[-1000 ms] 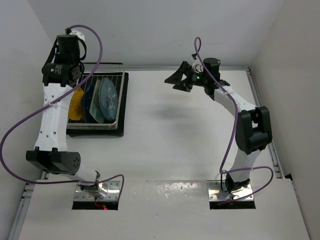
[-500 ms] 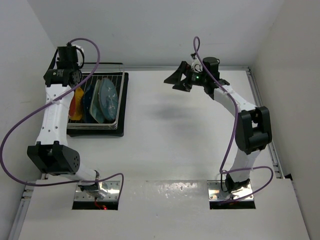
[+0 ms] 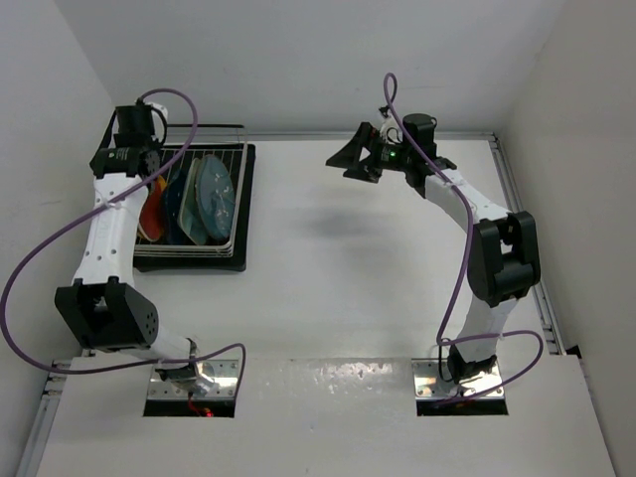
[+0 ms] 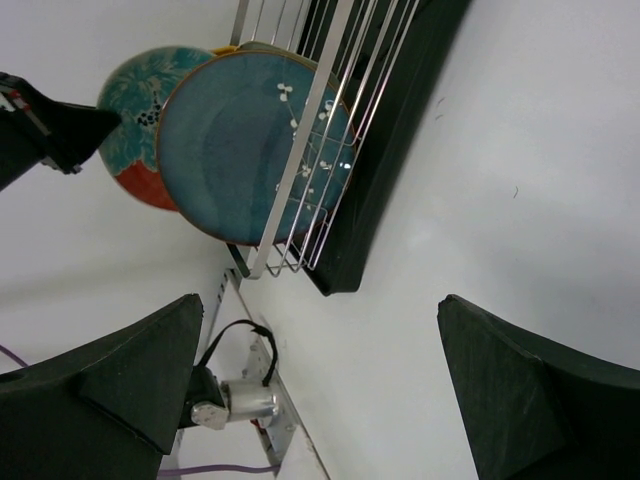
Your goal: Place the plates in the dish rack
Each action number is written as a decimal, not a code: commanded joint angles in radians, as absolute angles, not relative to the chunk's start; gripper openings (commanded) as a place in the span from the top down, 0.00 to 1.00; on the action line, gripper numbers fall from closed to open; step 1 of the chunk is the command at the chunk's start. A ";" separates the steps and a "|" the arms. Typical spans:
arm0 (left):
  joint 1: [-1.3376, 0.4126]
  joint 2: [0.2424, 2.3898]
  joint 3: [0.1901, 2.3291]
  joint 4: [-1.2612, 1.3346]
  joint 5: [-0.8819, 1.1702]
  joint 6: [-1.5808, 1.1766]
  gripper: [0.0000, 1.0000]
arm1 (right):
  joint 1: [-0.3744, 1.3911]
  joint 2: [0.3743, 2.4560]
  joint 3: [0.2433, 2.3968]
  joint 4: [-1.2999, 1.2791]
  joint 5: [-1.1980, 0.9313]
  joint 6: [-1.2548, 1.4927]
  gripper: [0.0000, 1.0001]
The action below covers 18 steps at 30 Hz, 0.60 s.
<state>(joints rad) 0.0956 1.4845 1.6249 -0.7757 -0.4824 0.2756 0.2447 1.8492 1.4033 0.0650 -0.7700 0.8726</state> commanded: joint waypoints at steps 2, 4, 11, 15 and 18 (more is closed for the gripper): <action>0.153 1.414 1.554 -0.588 -0.479 0.295 1.00 | 0.250 1.819 1.425 0.069 -0.778 0.844 0.00; 0.175 1.414 1.508 -0.560 -0.468 0.304 1.00 | 0.250 1.818 1.425 0.071 -0.776 0.844 0.00; 0.198 1.414 1.465 -0.537 -0.405 0.295 1.00 | 0.252 1.812 1.420 0.071 -0.776 0.838 0.00; 0.198 1.424 1.445 -0.528 -0.423 0.295 1.00 | 0.250 1.812 1.422 0.074 -0.778 0.839 0.00; 0.198 1.433 1.445 -0.528 -0.452 0.295 0.87 | 0.249 1.812 1.422 0.075 -0.778 0.838 0.00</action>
<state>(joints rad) 0.1711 1.4651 1.4475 -0.6250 -0.3466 0.2649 0.2447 1.8492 1.4033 0.0505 -0.7700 0.8555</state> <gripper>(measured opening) 0.113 0.996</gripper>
